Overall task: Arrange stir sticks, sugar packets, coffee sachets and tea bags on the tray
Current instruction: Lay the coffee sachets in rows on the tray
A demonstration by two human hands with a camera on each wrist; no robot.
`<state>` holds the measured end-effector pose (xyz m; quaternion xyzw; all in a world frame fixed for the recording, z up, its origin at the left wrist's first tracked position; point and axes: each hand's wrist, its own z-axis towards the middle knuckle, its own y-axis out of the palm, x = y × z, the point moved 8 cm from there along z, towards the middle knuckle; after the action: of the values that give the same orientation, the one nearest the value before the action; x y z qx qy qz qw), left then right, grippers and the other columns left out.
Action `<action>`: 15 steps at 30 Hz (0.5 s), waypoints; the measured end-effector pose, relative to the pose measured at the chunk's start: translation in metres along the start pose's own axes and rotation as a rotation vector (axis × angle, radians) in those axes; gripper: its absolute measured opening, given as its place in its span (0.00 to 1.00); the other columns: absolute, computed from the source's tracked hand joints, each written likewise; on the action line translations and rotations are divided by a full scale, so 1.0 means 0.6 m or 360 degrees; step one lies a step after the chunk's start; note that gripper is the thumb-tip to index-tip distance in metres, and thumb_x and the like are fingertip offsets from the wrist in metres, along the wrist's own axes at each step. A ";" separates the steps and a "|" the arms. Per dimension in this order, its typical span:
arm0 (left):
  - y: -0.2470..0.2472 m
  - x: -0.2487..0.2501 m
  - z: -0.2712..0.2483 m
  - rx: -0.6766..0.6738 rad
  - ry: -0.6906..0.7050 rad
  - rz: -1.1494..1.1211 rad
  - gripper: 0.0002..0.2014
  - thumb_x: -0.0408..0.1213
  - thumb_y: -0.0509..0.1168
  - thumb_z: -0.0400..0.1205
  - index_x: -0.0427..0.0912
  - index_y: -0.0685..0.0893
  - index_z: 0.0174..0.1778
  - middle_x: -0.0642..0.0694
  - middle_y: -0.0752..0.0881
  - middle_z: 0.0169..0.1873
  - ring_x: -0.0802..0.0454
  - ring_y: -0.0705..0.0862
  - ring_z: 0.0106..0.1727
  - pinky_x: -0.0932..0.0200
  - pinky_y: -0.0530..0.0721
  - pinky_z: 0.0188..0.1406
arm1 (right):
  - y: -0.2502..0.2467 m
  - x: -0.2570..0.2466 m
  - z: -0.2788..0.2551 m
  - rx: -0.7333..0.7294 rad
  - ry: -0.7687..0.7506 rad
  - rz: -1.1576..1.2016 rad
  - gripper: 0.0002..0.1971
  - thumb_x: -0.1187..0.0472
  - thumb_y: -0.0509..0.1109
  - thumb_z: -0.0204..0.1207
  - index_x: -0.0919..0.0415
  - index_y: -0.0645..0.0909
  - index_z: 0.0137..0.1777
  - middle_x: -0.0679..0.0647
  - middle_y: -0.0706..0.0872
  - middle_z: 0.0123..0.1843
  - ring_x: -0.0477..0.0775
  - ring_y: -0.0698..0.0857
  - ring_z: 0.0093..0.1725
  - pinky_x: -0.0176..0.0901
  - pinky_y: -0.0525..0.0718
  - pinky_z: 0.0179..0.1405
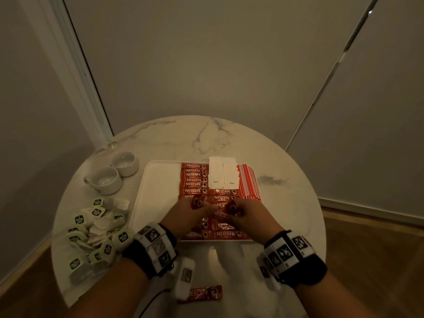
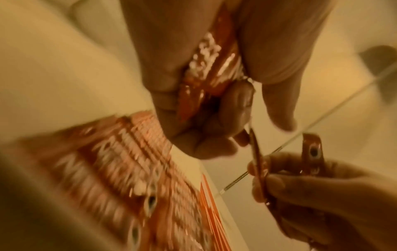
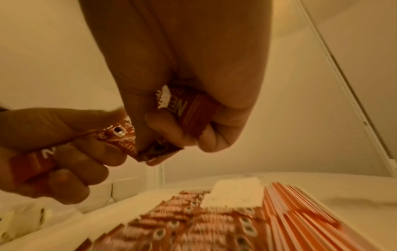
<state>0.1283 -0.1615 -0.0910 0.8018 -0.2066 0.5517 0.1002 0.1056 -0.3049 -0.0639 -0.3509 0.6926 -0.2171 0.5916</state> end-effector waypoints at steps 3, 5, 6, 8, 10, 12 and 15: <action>-0.025 0.017 0.019 0.0065 0.0084 0.0297 0.07 0.39 0.71 0.78 0.39 0.86 0.47 0.44 0.90 0.41 0.47 0.89 0.42 0.53 0.88 0.49 | -0.011 -0.020 0.017 -0.0036 -0.0068 -0.0025 0.04 0.53 0.71 0.77 0.49 0.83 0.49 0.40 0.84 0.41 0.37 0.84 0.42 0.30 0.82 0.44; -0.043 0.013 0.028 0.0125 0.0063 0.0316 0.05 0.38 0.71 0.78 0.39 0.87 0.43 0.47 0.88 0.35 0.52 0.86 0.36 0.55 0.86 0.43 | -0.012 -0.010 0.026 -0.0108 -0.0039 -0.0027 0.03 0.56 0.71 0.78 0.49 0.84 0.50 0.42 0.86 0.45 0.39 0.84 0.45 0.31 0.82 0.46; -0.047 0.009 0.032 0.0136 0.0041 0.0333 0.05 0.38 0.71 0.77 0.40 0.87 0.42 0.49 0.88 0.34 0.54 0.85 0.35 0.56 0.84 0.42 | -0.013 0.001 0.030 -0.0132 -0.0004 -0.0043 0.04 0.57 0.71 0.78 0.50 0.84 0.52 0.43 0.87 0.48 0.40 0.84 0.46 0.32 0.82 0.47; -0.048 -0.005 0.041 0.0125 -0.0005 0.0396 0.08 0.41 0.72 0.78 0.40 0.89 0.43 0.48 0.90 0.39 0.53 0.88 0.41 0.55 0.85 0.47 | -0.015 0.027 0.035 -0.0130 0.0071 -0.0067 0.06 0.57 0.69 0.80 0.51 0.84 0.54 0.43 0.86 0.49 0.40 0.84 0.47 0.30 0.80 0.44; -0.046 -0.021 0.048 0.0157 -0.0044 0.0462 0.09 0.43 0.70 0.78 0.40 0.89 0.46 0.47 0.91 0.42 0.51 0.88 0.46 0.53 0.84 0.53 | -0.016 0.049 0.040 -0.0097 0.0139 -0.0079 0.05 0.56 0.68 0.81 0.50 0.85 0.52 0.42 0.86 0.46 0.38 0.83 0.44 0.27 0.75 0.39; -0.039 -0.032 0.052 0.0198 -0.0059 0.0528 0.06 0.40 0.68 0.80 0.44 0.89 0.47 0.52 0.89 0.43 0.58 0.85 0.46 0.58 0.81 0.53 | -0.015 0.068 0.042 -0.0078 0.0204 -0.0135 0.06 0.55 0.67 0.82 0.52 0.85 0.50 0.43 0.85 0.42 0.37 0.82 0.40 0.29 0.76 0.39; -0.019 -0.039 0.051 0.0170 -0.0023 0.0704 0.07 0.38 0.66 0.81 0.51 0.86 0.52 0.56 0.86 0.51 0.64 0.82 0.48 0.68 0.78 0.44 | -0.008 0.096 0.047 -0.0067 0.0324 -0.0163 0.07 0.54 0.66 0.82 0.53 0.85 0.48 0.44 0.84 0.42 0.42 0.83 0.41 0.41 0.82 0.53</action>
<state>0.1521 -0.1582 -0.1234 0.7451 -0.3485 0.5647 -0.0673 0.1308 -0.3480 -0.1047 -0.3744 0.7348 -0.2670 0.4987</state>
